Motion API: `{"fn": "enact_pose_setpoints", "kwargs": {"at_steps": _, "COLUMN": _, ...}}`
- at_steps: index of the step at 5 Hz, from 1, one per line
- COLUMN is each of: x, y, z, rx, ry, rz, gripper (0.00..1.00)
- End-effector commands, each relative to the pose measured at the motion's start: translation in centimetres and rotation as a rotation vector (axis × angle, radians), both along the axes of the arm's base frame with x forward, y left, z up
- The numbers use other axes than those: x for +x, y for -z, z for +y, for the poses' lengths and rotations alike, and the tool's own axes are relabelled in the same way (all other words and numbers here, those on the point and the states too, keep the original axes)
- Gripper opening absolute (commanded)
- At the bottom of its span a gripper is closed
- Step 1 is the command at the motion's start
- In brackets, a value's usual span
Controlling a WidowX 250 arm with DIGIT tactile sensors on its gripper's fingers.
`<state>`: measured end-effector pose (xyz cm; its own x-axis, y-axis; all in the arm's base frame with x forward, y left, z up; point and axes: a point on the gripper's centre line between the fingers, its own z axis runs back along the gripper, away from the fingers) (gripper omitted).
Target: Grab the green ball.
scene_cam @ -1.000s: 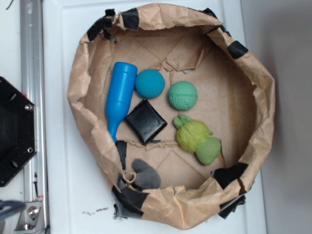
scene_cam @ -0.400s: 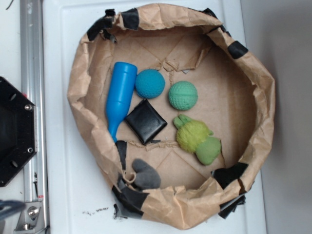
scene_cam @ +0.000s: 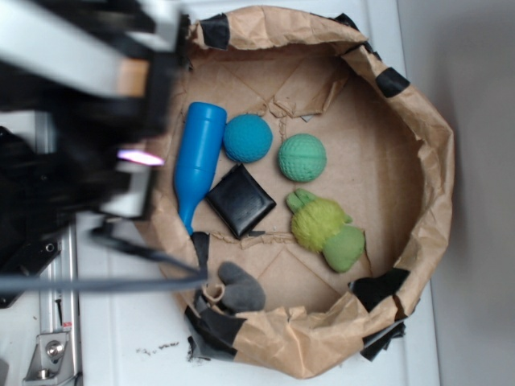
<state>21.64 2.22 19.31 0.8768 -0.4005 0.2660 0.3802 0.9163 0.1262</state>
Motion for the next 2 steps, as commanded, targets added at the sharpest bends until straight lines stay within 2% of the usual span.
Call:
{"fn": "enact_pose_setpoints", "kwargs": {"at_steps": 1, "x": 6.1, "y": 6.0, "z": -0.5, "rx": 0.059, "ry": 0.120, "rz": 0.076, "gripper": 1.00}}
{"fn": "enact_pose_setpoints", "kwargs": {"at_steps": 2, "x": 7.4, "y": 11.0, "z": -0.7, "rx": 0.109, "ry": 0.192, "rz": 0.187, "gripper": 1.00}}
